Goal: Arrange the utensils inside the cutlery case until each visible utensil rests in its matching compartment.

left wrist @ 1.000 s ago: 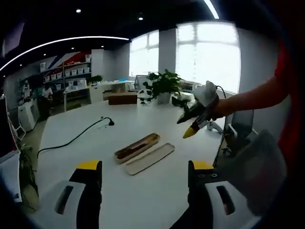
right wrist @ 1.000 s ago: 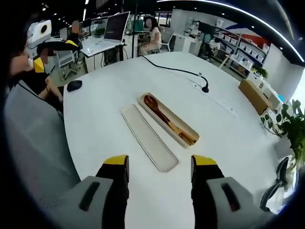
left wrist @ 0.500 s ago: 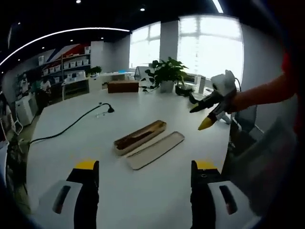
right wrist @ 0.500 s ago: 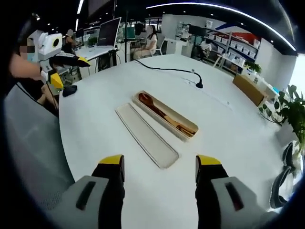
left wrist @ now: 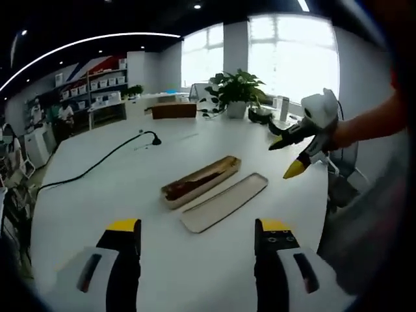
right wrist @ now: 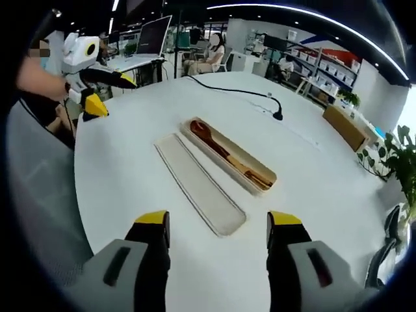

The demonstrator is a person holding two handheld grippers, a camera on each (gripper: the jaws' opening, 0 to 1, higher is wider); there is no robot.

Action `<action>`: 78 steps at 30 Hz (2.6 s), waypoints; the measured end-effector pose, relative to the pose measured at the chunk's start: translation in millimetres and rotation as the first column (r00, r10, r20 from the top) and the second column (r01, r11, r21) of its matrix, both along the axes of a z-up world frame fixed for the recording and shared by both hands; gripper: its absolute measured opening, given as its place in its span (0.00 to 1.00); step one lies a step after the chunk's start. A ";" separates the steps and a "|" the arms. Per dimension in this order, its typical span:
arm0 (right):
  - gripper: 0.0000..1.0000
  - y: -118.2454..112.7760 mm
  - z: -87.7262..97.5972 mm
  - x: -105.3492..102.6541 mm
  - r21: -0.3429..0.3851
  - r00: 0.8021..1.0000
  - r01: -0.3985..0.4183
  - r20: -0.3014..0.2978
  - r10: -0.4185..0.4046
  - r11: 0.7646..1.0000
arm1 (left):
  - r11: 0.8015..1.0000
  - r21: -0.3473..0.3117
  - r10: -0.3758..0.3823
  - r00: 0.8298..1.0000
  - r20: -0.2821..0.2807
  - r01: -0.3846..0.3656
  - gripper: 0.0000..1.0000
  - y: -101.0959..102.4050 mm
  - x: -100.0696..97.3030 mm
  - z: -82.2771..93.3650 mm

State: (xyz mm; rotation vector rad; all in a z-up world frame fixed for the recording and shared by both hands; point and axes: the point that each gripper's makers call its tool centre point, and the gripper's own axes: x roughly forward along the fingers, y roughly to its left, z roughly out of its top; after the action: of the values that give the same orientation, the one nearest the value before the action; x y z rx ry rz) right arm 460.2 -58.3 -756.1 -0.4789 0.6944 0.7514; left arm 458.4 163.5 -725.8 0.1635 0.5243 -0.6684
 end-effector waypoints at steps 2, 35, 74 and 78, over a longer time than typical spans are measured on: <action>0.59 -1.3 -6.1 2.5 -0.025 1.000 -0.004 -0.002 0.004 1.000 | 1.000 0.010 -0.003 1.000 -0.019 0.003 0.72 -3.8 2.5 -7.5; 0.55 -11.2 -58.6 18.6 0.004 0.992 0.020 -0.123 -0.019 1.000 | 0.982 0.156 -0.092 0.988 -0.123 0.111 0.63 -42.7 38.0 -76.0; 0.48 6.5 -64.1 -1.3 0.018 0.982 -0.054 -0.181 0.057 0.998 | 0.983 0.181 0.010 0.988 -0.155 0.019 0.51 -37.5 2.6 -88.7; 0.49 13.0 -65.0 -12.0 0.014 0.981 -0.046 -0.186 0.048 0.999 | 0.982 0.189 0.029 0.988 -0.152 0.000 0.50 -34.0 -10.8 -90.1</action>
State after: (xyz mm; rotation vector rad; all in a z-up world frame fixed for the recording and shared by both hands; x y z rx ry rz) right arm 448.1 -45.3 -821.1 -0.4199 0.8563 0.8508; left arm 447.6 129.5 -815.9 0.2867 0.7376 -0.6193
